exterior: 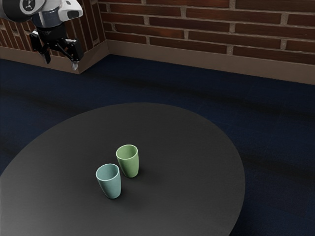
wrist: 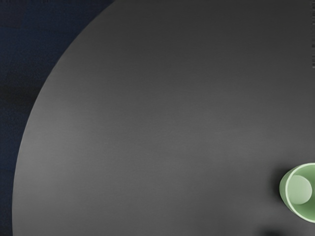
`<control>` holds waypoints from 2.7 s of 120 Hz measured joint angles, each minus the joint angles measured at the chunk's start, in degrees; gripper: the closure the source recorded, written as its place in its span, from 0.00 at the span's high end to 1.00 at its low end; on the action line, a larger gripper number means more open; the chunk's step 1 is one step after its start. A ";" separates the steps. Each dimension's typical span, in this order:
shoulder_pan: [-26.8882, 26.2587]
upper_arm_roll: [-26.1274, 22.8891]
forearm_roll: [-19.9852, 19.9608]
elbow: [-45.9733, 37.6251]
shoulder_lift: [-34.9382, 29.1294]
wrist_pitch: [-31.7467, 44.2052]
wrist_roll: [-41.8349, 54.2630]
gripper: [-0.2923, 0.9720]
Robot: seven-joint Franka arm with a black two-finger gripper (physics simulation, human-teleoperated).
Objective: Place the left cup onto the right cup
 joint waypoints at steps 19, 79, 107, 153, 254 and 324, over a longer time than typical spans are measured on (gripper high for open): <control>0.02 -0.03 0.00 -0.09 0.00 0.03 0.28 0.77; 0.01 -0.01 -2.00 -1.56 0.31 1.49 0.82 0.77; 0.08 -0.15 -4.54 -6.92 0.14 4.15 0.21 0.77; -0.03 -2.26 -5.11 -16.18 0.12 8.17 -3.27 0.77; -0.19 -12.27 -9.56 -27.72 2.46 18.65 -12.49 0.77; 0.49 -13.63 -10.07 -25.90 9.20 24.19 -16.55 0.77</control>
